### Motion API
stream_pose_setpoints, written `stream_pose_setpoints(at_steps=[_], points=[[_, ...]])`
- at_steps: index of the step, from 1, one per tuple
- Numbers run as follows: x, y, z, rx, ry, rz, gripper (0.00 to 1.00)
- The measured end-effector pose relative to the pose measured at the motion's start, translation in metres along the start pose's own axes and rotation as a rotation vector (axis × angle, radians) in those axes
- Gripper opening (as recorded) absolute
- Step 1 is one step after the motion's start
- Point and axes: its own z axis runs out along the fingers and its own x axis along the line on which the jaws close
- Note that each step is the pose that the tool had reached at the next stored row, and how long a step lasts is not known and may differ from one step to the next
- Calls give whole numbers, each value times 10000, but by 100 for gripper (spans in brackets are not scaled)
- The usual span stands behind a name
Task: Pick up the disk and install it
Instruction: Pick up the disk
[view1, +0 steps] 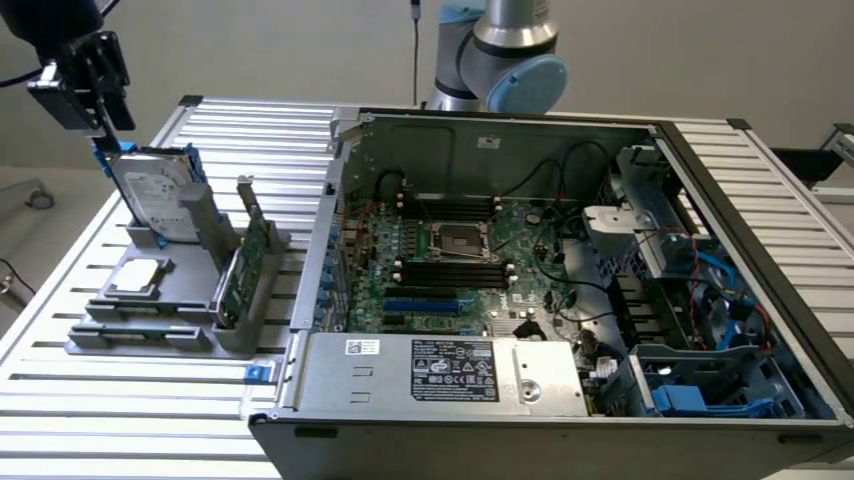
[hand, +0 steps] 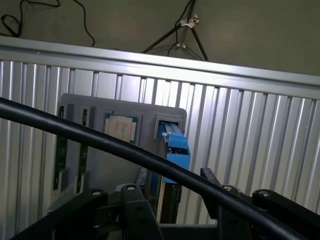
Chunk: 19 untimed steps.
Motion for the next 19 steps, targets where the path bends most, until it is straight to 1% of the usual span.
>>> stream_pose_setpoints(at_steps=[5, 15, 19], points=[[-3, 9, 90, -4, -1, 146, 54], [-12, 39, 272, -19, -5, 659, 54], [-14, 43, 345, -20, -6, 773, 54]])
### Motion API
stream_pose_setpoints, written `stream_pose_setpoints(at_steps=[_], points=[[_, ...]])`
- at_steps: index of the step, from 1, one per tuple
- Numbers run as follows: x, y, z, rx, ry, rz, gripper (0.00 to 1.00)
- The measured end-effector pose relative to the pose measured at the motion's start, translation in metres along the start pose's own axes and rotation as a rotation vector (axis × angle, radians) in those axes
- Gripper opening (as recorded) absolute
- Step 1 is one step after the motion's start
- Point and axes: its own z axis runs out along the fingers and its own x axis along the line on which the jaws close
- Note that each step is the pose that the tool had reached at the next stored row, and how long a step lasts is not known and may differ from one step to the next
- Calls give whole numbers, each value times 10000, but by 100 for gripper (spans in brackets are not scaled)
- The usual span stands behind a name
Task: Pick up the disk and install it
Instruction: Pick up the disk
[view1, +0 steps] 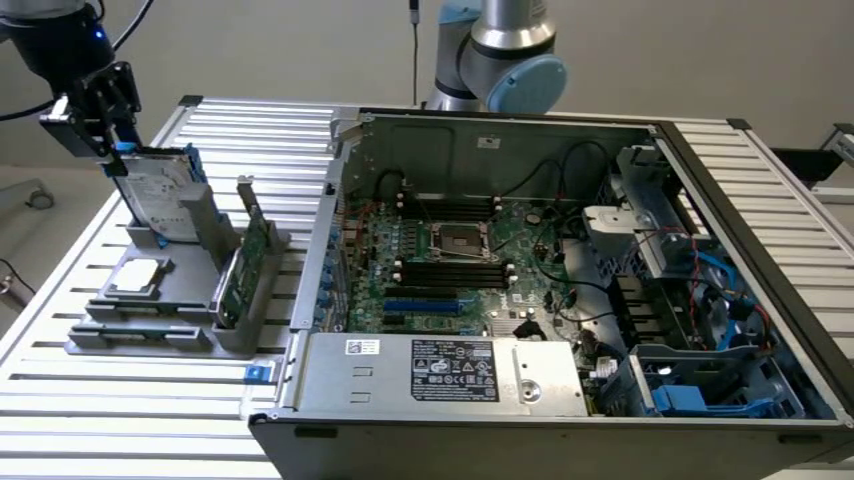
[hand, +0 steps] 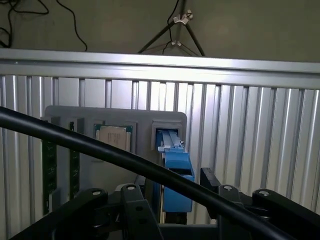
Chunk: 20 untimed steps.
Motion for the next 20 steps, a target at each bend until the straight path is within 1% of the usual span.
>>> stream_pose_setpoints(at_steps=[6, 9, 11, 15, 20], points=[[2, 0, 109, -3, -1, 60, 54], [4, 0, 148, -2, -10, 78, 54], [5, 0, 154, -3, -29, 79, 54], [7, 1, 167, 2, -107, 80, 54], [7, 0, 179, 1, -123, 83, 54]])
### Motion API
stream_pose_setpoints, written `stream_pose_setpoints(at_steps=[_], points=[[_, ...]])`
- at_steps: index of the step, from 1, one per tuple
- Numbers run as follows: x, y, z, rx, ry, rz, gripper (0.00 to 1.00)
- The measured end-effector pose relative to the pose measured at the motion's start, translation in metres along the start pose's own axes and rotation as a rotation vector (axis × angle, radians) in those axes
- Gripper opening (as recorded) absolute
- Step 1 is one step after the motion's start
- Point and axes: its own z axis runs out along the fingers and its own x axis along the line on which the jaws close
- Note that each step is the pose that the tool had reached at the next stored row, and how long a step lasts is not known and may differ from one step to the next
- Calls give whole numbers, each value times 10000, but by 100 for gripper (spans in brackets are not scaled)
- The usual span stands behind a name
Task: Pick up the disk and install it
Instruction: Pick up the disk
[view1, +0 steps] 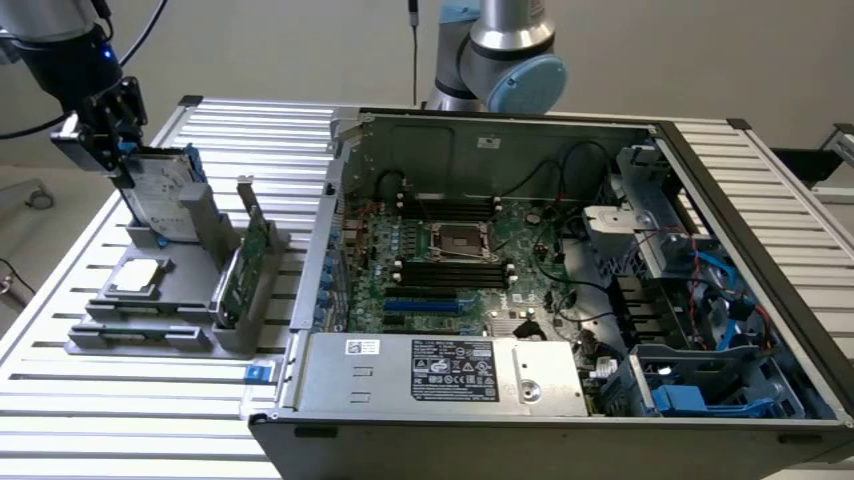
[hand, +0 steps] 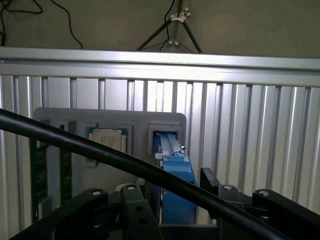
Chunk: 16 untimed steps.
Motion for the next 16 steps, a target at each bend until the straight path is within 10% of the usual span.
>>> stream_pose_setpoints(at_steps=[16], points=[[-1, 8, 25, -20, -4, 27, 52]])
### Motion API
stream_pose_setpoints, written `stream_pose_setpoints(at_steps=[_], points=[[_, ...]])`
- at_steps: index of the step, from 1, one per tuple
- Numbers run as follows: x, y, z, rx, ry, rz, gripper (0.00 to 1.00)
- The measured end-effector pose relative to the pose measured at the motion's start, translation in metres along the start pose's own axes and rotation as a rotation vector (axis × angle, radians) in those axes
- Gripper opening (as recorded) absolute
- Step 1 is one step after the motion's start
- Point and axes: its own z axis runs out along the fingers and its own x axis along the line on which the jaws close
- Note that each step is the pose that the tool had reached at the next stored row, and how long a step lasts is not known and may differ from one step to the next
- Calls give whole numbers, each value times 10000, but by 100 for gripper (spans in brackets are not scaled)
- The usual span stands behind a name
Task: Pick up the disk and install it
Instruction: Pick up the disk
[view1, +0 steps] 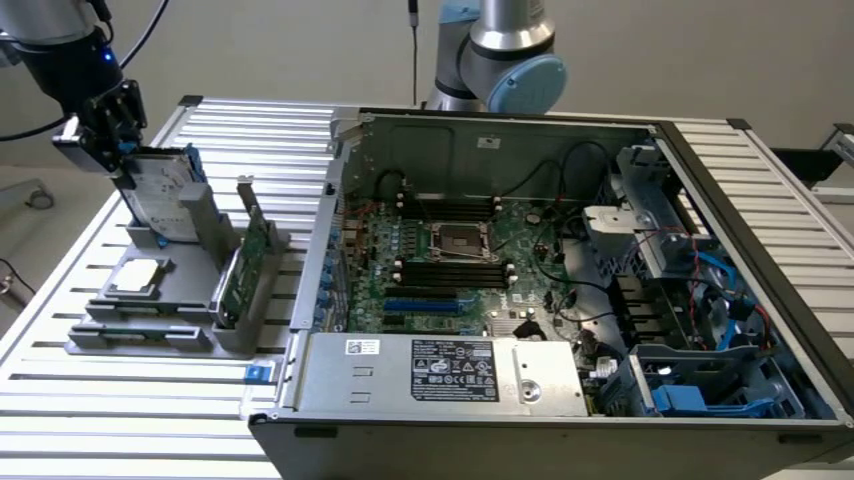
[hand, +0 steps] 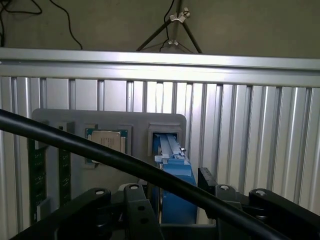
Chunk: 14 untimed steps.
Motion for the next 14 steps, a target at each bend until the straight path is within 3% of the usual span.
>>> stream_pose_setpoints(at_steps=[1, 2, 8, 14], points=[[0, 0, 0, 0, 0, 2, 52], [0, 0, 1, 0, 0, 3, 45], [0, 0, 9, 0, 6, 32, 45], [0, 0, 15, -2, 86, 84, 45]])
